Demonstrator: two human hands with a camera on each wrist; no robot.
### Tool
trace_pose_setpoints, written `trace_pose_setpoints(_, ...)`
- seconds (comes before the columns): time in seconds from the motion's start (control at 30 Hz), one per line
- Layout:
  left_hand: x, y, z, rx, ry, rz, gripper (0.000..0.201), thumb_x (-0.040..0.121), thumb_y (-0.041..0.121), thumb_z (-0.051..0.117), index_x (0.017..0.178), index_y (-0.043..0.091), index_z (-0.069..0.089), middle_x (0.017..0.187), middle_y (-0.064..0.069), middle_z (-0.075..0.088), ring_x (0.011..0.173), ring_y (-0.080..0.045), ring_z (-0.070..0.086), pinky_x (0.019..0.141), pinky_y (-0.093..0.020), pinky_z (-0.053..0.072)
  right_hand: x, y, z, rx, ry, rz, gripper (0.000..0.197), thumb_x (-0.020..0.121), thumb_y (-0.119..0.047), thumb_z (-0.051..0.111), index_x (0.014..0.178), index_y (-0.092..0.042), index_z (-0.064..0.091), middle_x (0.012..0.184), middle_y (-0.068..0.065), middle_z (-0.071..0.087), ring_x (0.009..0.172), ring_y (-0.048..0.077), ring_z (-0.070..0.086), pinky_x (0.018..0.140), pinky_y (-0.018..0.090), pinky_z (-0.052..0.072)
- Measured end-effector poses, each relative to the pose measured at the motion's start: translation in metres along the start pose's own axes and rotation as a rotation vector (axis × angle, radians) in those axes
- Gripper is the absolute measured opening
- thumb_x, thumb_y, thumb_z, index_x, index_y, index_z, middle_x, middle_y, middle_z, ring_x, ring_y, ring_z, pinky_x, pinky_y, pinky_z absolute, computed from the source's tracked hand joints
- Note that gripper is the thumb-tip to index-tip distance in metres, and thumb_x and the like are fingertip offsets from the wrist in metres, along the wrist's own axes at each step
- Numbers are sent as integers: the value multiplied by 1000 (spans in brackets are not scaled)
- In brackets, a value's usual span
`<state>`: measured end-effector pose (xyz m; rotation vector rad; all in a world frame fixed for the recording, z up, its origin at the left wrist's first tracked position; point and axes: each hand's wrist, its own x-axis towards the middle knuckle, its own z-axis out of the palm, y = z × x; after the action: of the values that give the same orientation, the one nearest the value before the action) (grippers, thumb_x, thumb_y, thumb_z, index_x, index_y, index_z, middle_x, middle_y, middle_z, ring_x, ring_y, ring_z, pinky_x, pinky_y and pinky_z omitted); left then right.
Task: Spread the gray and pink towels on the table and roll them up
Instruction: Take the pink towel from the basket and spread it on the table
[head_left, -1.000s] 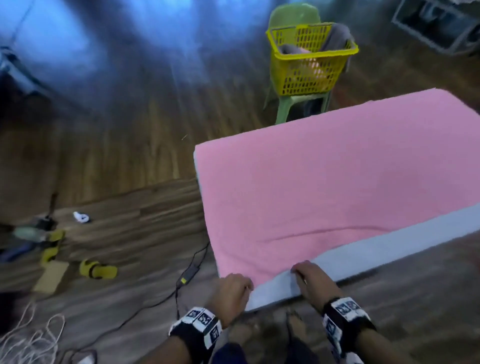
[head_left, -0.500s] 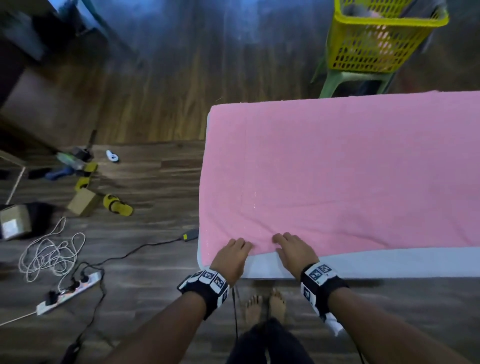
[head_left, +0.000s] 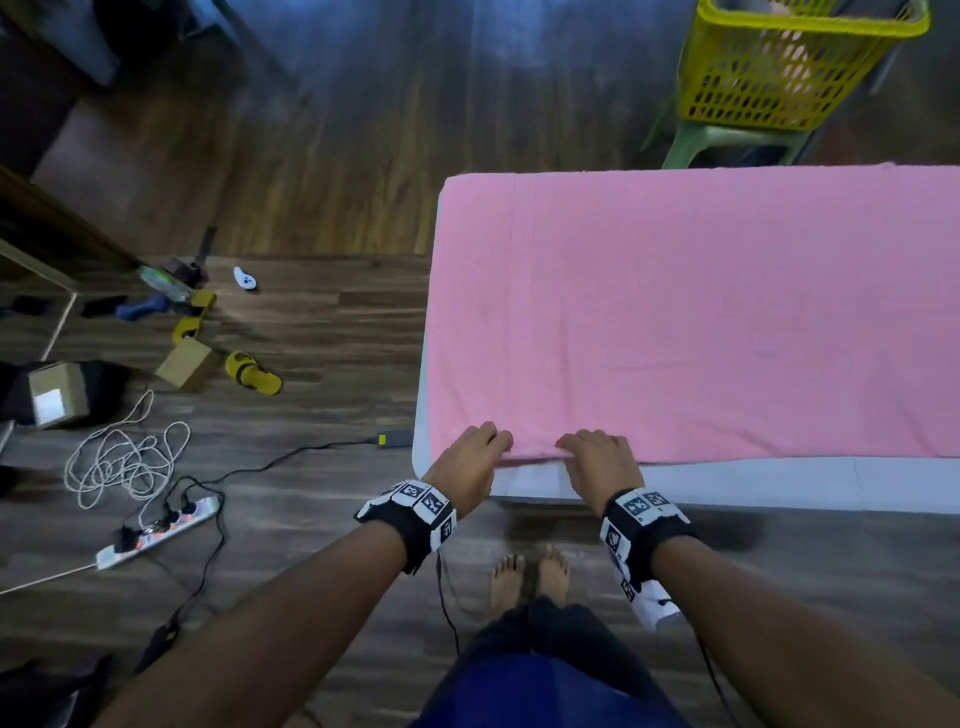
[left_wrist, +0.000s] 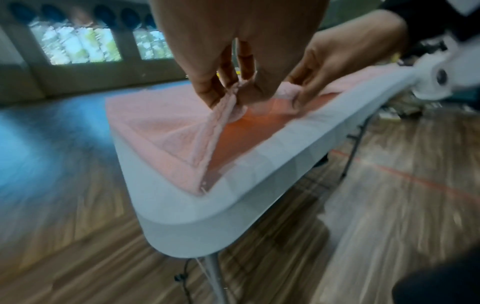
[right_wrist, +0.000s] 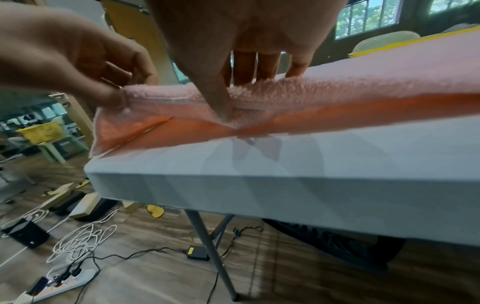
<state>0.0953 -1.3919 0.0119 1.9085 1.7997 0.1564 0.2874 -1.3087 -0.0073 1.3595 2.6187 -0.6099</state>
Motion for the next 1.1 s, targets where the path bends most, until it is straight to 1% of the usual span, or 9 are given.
trace_pose_setpoints(0.13, -5, 5, -5, 240, -97, -13, 51, 70, -14, 52, 117, 6, 45, 108, -13, 49, 91, -32, 46, 65, -36, 30, -2, 0, -4, -25, 3, -8, 29, 88, -15, 48, 115, -21, 58, 106, 1, 66, 100, 25, 56, 88, 37, 35)
trace_pose_setpoints(0.23, -9, 8, -5, 260, -113, -66, 37, 82, -5, 46, 117, 7, 43, 106, -14, 52, 92, -33, 48, 64, -35, 28, -4, -4, -6, -55, -28, -26, 29, 89, -15, 47, 117, -22, 53, 105, 1, 66, 97, 25, 58, 89, 38, 36)
trace_pose_setpoints(0.33, -13, 5, -6, 193, -87, -83, 20, 93, 9, 42, 112, 5, 48, 102, -15, 55, 89, -34, 50, 66, -35, 30, -8, -11, -4, -88, 49, -74, 34, 78, -17, 67, 111, -22, 61, 111, 1, 64, 101, 24, 60, 94, 43, 40)
trace_pose_setpoints(0.47, -17, -1, -7, 96, 5, -58, 19, 92, 13, 45, 103, 3, 56, 93, -17, 61, 84, -37, 54, 67, -39, 37, -8, -40, -3, -111, 114, -178, 32, 64, -33, 83, 91, -24, 68, 93, -1, 66, 85, 22, 63, 79, 41, 49)
trace_pose_setpoints(0.57, -20, -3, -7, 73, 37, -62, 16, 91, 13, 48, 98, 3, 58, 87, -16, 63, 80, -37, 56, 64, -37, 37, -4, -62, -1, -71, 141, -234, 15, 67, -21, 79, 79, -21, 70, 77, -2, 66, 71, 23, 62, 67, 35, 49)
trace_pose_setpoints(0.73, -28, 0, -8, 128, -8, -53, 17, 91, 13, 43, 100, 5, 54, 91, -14, 60, 82, -34, 53, 63, -34, 29, -10, -54, 5, -42, 47, -147, 13, 81, -13, 62, 91, -15, 70, 82, 4, 69, 75, 28, 63, 73, 37, 46)
trace_pose_setpoints(0.83, -36, -4, -3, 134, -41, -24, 16, 90, 14, 42, 99, 6, 53, 91, -13, 58, 82, -33, 52, 63, -33, 29, -21, -25, 6, -48, -4, -48, 16, 78, -8, 61, 89, -13, 71, 82, 6, 69, 75, 29, 63, 73, 38, 48)
trace_pose_setpoints(0.93, -42, -7, 5, 142, -107, -3, 16, 90, 15, 42, 99, 7, 53, 94, -13, 58, 85, -33, 53, 64, -32, 30, -33, 7, 8, -14, -6, 37, 19, 66, 0, 73, 81, -12, 73, 77, 7, 69, 68, 31, 64, 64, 40, 52)
trace_pose_setpoints(1.1, -22, 16, 16, 143, -98, 78, 31, 88, 31, 53, 109, 9, 54, 105, -11, 57, 96, -30, 51, 75, -38, 41, -44, 19, 6, 79, -77, 40, 29, 90, -9, 49, 111, -14, 69, 110, 4, 65, 103, 26, 56, 87, 35, 44)
